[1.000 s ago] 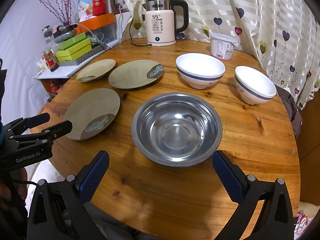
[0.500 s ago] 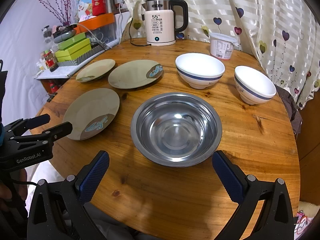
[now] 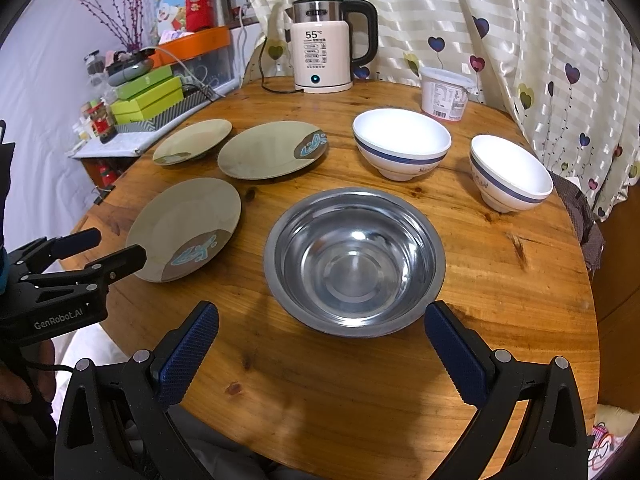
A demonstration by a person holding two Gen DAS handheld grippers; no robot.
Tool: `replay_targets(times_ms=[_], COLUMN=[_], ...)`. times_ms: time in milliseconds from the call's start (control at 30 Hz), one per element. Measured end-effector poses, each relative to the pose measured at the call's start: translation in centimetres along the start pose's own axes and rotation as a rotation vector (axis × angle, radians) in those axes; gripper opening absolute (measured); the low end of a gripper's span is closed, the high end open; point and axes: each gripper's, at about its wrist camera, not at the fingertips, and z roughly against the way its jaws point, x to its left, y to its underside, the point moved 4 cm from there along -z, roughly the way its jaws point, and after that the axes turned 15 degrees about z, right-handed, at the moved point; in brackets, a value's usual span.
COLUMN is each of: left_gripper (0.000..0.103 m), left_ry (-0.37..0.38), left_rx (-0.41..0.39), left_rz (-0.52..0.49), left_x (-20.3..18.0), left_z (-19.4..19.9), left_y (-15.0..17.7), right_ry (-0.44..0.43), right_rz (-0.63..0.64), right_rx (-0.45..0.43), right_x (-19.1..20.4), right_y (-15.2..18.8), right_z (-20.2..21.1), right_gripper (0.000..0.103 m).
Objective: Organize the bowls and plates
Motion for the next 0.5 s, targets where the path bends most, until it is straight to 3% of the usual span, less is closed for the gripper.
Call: replay_targets(times_ms=[500], left_gripper=[0.083], left_ry=[0.010], left_rx=[0.008], left_rz=[-0.004], left_x=[0.4], left_z=[-0.1], left_y=[-0.5], right_ry=[0.004], right_rz=[0.035], right_rx=[-0.004], right_x=[0.5], right_y=[-1.2], right_z=[0.2], right_gripper=[0.103])
